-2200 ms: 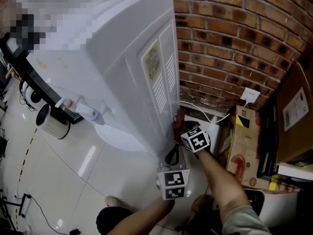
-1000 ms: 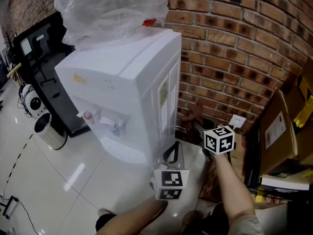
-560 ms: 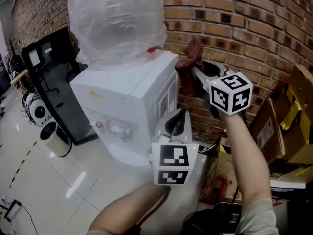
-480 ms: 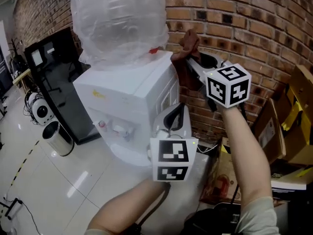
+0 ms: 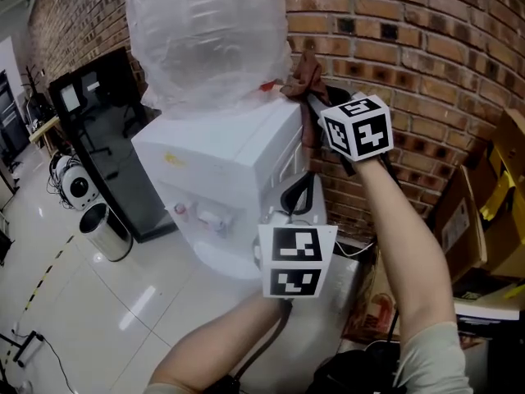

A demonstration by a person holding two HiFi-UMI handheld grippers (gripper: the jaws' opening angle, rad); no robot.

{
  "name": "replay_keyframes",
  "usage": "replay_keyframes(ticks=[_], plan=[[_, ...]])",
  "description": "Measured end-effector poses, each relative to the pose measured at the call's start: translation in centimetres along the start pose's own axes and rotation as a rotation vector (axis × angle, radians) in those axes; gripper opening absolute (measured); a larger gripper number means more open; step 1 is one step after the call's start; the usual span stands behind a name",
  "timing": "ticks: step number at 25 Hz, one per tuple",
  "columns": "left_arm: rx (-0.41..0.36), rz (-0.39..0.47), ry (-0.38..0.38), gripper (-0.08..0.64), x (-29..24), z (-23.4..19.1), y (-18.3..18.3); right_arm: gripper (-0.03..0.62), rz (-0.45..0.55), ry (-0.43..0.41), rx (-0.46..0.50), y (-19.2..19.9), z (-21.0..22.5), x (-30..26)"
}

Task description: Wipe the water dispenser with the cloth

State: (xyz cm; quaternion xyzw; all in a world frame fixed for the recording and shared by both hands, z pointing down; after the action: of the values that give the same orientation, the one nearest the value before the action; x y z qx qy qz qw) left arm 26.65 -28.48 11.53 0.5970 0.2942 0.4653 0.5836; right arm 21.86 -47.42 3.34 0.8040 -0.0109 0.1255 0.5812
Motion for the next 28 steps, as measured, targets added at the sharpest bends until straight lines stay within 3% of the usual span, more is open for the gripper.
replay_keyframes(ticks=[12,28], plan=[[0.039,-0.118,0.026,0.0,0.3,2.0,6.4,0.094,-0.123,-0.03,0.003,6.6,-1.1,1.1],[0.058,-0.239,0.054,0.0,3.4,4.2,16.7,0.094,-0.279,-0.102,-0.107,19.5,-4.9,3.8]])
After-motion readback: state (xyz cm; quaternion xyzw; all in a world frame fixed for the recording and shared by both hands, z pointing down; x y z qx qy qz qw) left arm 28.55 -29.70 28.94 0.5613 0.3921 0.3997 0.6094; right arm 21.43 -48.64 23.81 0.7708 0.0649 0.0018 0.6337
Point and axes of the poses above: the fingertips, and each gripper's own axes: x backward along the fingers, z to its right, y out of its underside, the point moved 10 cm from there along x, backward along the fingers, and after that the axes turned 10 degrees about z, right-handed, at the moved point
